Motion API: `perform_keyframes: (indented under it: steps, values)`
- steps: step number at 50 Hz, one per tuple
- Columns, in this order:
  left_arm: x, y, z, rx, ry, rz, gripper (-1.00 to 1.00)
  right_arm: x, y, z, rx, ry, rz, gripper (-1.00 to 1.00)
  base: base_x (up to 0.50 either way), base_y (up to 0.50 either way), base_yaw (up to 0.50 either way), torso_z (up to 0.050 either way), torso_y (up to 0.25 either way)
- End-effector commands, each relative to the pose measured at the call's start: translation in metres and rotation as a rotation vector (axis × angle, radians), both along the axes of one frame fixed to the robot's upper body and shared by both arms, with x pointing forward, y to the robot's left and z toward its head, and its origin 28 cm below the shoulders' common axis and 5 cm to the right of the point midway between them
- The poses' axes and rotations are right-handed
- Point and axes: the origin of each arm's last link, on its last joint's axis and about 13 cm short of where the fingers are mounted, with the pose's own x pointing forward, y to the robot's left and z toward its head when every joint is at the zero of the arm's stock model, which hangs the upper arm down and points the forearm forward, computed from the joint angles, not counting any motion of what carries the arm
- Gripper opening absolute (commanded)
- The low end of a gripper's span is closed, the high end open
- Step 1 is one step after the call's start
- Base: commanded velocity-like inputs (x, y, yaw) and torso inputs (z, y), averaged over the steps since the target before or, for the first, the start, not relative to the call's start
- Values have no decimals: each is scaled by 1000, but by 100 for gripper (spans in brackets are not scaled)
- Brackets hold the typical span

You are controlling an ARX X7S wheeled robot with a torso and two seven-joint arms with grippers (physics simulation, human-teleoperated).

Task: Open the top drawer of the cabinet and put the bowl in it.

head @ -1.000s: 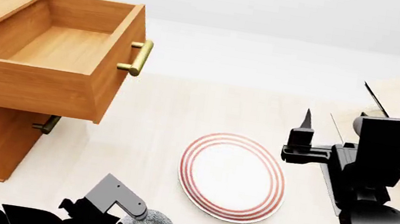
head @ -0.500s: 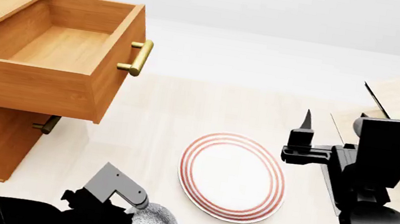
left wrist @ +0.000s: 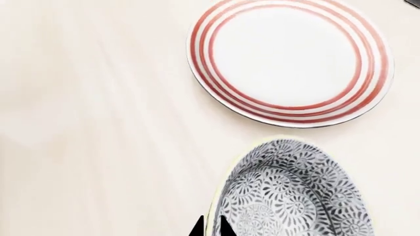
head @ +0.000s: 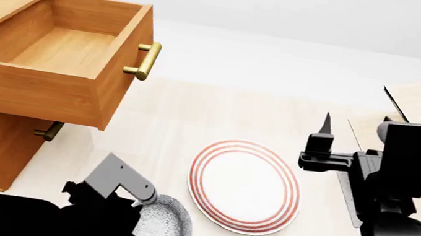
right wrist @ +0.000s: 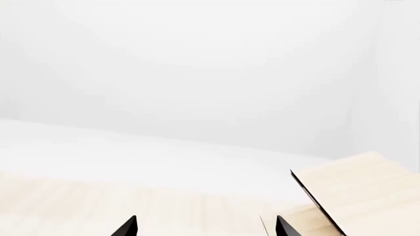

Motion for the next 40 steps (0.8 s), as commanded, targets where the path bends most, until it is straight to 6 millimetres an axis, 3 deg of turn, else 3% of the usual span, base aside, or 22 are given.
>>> perform_keyframes:
  steps: [1,20,28,40]
  values:
    - [-4,-4,21,-5,-77,-23,-100,-2,0,5,0,-11,0,100,0,0,0,0,0]
    - [-25,-18,74,-23,-254,-123,-100,-10,-3,16,0,-40,-14,100,0,0,0,0,0]
    - [-31,-23,80,-38,-285,-143,-100,-15,-6,15,12,-46,-28,100,0,0,0,0,1]
    - [-36,-27,113,-54,-406,-151,-100,-24,-12,18,21,-62,-50,100,0,0,0,0,0]
